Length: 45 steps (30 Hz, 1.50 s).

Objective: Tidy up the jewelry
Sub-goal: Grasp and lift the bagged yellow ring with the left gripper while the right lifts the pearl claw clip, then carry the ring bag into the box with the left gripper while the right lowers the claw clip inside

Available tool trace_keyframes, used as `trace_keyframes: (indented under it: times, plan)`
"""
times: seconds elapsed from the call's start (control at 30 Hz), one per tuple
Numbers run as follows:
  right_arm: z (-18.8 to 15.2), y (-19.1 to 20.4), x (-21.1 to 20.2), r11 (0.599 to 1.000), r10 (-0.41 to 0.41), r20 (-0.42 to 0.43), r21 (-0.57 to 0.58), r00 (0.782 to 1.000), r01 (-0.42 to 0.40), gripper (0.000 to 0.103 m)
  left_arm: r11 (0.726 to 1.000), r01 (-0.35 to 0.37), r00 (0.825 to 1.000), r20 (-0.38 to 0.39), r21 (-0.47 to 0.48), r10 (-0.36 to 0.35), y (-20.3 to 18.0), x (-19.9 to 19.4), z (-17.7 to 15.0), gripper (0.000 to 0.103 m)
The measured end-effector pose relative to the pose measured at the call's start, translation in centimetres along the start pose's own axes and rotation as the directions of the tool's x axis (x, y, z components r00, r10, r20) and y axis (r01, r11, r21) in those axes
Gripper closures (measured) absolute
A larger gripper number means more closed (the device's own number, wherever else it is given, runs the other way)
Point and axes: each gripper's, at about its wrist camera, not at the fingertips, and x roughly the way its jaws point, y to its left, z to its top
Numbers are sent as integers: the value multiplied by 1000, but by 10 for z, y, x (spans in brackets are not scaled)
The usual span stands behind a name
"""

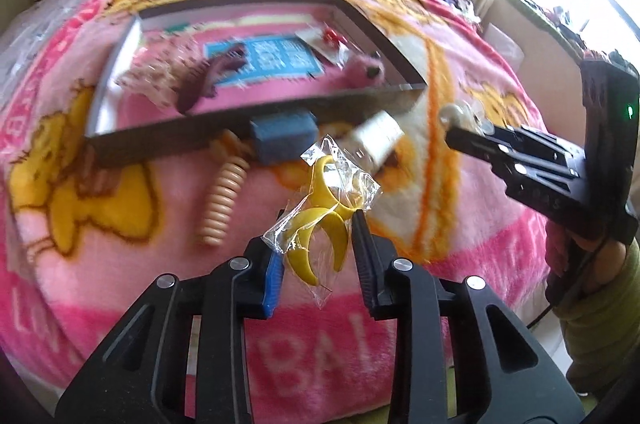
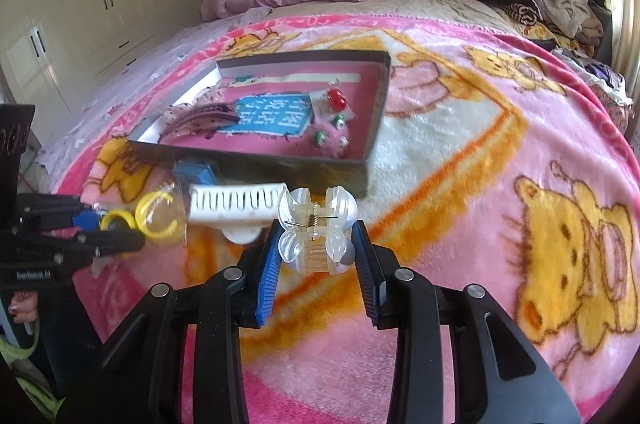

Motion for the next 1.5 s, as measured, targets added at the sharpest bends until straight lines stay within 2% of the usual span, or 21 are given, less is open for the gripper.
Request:
trace_keyframes:
  times: [0.33, 0.97, 1.5]
  plan:
    - [25, 28, 2, 999, 23, 12, -33, 1000, -23, 70, 997, -47, 996, 77, -56, 51, 33, -28, 22, 80]
    - [77, 71, 22, 993, 54, 40, -110, 998, -49, 70, 982, -115, 979, 148, -147, 136, 93, -60, 43, 80]
    - [109, 72, 67, 993, 41, 19, -114, 999, -38, 70, 974, -133, 976, 144, -186, 161, 128, -56, 61, 80]
